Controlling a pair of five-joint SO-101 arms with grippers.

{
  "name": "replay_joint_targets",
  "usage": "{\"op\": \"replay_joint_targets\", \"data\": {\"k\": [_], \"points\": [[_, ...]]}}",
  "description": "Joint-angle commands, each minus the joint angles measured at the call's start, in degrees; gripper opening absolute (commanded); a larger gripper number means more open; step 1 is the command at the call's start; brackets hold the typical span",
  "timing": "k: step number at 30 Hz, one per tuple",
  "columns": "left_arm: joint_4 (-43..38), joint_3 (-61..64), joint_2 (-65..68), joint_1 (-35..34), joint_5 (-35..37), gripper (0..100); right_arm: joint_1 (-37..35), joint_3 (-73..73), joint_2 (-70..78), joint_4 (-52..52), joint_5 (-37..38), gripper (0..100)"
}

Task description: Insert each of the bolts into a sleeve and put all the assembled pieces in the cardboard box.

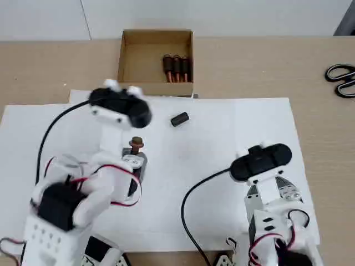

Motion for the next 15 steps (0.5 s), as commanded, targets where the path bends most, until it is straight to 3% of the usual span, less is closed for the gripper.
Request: {"op": "replay_joint_targets", "data": {"k": [1, 7, 15], "points": [[-6.33, 4.70, -9.76, 0.26, 5.01, 1, 0.13, 2.02, -5.41, -6.64, -8.53, 0.4], [-12.92, 17.36, -25.41, 0.26, 8.00, 1, -7.43, 7.56, -9.71, -12.09, -18.20, 0.4], [-22.59, 35.12, -44.75, 0.26, 7.91, 1, -25.36, 17.67, -9.63, -21.49, -25.85, 0.3]]}}
